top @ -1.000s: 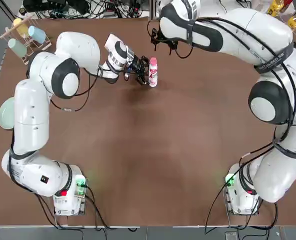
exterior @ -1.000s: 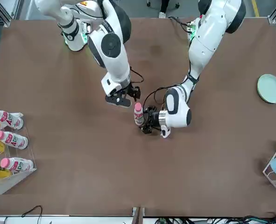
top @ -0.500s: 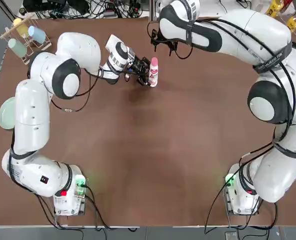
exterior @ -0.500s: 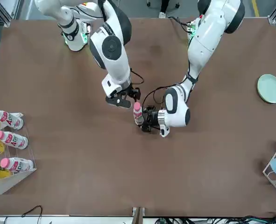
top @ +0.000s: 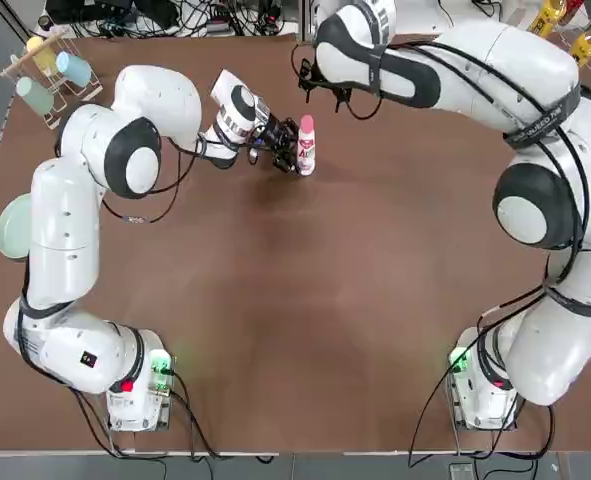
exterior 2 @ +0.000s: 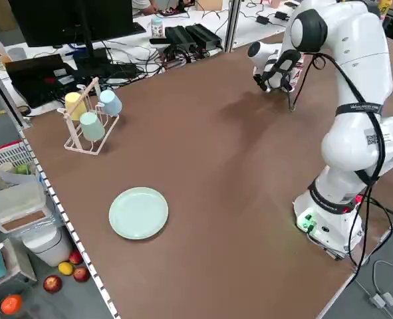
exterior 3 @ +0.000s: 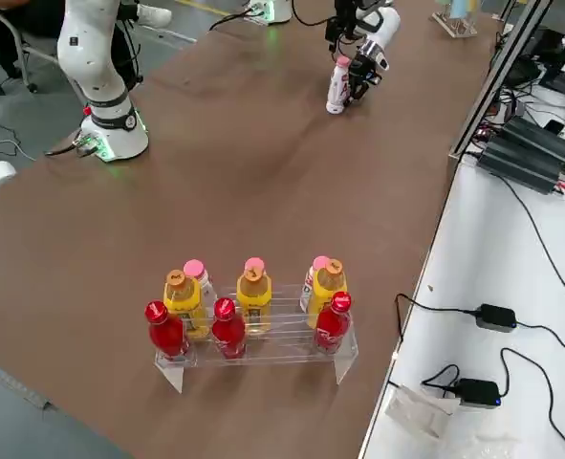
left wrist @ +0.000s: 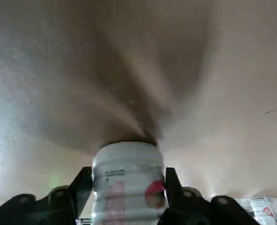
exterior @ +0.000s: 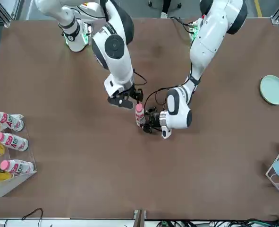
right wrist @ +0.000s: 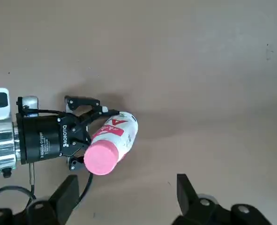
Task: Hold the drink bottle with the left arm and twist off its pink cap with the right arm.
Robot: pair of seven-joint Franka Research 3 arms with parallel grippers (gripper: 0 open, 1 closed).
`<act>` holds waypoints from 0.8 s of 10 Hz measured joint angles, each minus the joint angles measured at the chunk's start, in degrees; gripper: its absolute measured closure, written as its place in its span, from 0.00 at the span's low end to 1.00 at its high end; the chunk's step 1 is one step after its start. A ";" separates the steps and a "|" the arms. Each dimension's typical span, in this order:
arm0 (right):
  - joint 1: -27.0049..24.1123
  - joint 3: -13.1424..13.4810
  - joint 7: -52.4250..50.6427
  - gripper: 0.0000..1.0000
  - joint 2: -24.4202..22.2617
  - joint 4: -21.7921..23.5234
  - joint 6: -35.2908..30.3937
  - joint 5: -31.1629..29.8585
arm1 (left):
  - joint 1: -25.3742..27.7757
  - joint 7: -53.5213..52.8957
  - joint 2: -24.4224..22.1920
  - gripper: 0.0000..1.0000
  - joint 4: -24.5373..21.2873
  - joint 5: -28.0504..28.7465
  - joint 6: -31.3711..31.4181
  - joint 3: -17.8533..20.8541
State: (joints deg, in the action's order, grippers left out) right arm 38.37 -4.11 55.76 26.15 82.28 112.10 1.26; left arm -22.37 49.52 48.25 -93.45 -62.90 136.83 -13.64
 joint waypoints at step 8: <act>2.23 0.00 2.63 0.15 7.52 -2.33 7.74 -1.73 | 0.11 -0.07 -0.07 0.41 0.02 0.00 -0.41 0.03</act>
State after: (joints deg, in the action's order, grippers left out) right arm 40.59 -4.11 58.39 33.67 79.95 119.84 -0.47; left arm -22.26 49.45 48.18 -93.44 -62.89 136.42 -13.61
